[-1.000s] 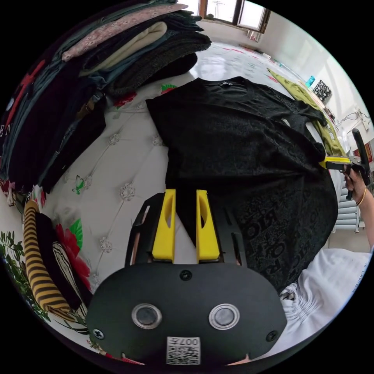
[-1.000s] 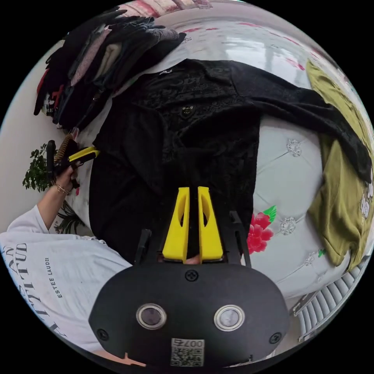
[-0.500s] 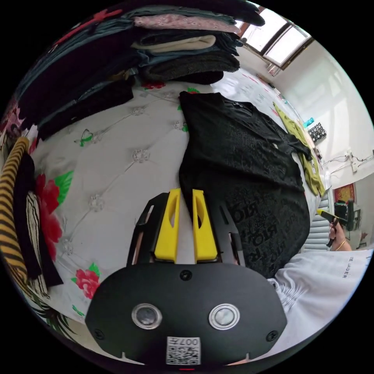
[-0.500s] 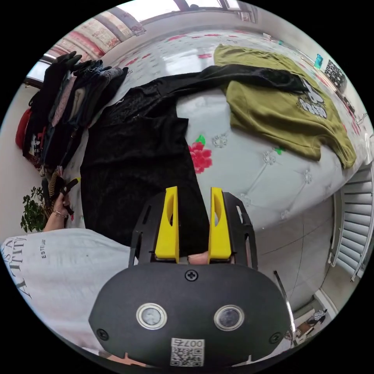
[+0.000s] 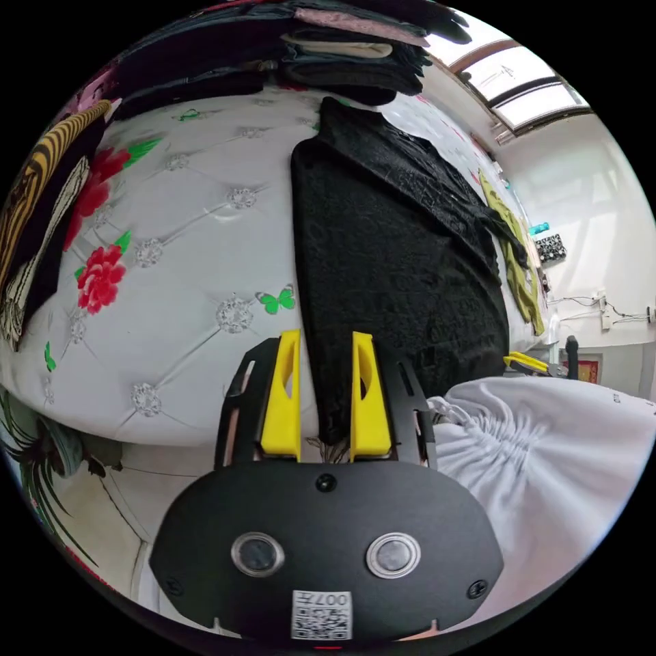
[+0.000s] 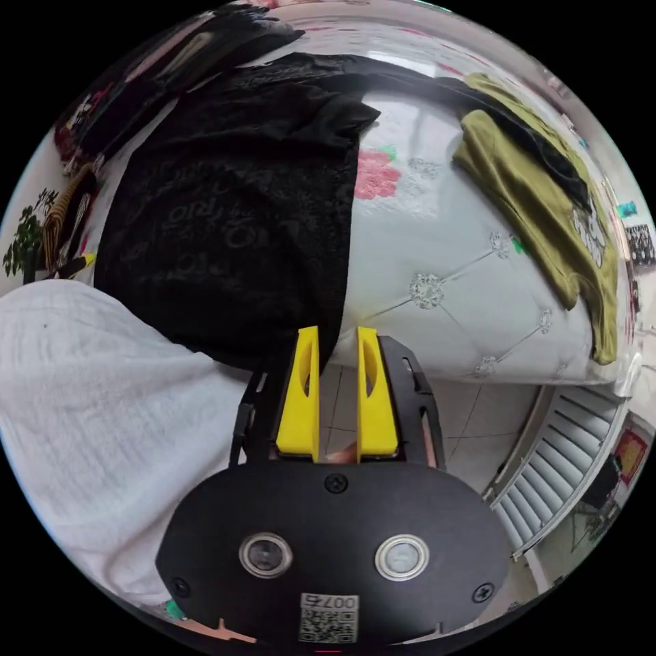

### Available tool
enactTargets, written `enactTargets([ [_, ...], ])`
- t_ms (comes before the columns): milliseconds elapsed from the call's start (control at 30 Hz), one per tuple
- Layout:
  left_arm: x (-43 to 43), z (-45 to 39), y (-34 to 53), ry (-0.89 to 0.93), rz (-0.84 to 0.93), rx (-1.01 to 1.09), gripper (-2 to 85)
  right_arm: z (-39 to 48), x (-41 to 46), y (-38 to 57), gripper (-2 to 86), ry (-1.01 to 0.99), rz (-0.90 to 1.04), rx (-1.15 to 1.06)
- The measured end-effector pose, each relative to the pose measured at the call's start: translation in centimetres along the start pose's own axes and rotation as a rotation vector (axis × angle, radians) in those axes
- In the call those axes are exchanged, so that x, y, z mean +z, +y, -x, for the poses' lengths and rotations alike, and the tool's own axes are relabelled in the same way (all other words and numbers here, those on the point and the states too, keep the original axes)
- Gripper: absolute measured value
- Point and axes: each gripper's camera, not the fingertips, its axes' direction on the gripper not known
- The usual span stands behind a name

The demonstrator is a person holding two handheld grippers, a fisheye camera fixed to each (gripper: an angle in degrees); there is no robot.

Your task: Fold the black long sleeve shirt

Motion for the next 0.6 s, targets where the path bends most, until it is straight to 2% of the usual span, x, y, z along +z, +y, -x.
enactTargets([
  [67, 0.3, -1.5, -0.7, -0.1, 0.032, 0.002, 4.3, -0.2, -0.5, -0.1, 1.6, -0.082, 0.05, -0.066],
  [133, 0.6, -2.4, -1.4, -0.164, 0.082, 0.026, 1.4, -0.6, -4.1, 1.8, 0.5, -0.025, -0.08, -0.088],
  [233, 0.7, -3.2, -1.6, -0.215, 0.06, 0.087, -0.5, -2.9, -5.6, 4.8, 0.0, -0.073, -0.131, -0.013],
  [400, 0.6, -3.2, -1.8, -0.226, 0.045, 0.038, -0.8, -7.2, -1.0, 6.5, 0.0, -0.245, -0.001, 0.11],
  [600, 0.0, -2.1, -1.5, -0.19, 0.071, -0.06, 0.7, -12.8, -6.5, 6.7, 1.6, -0.204, -0.174, 0.158],
])
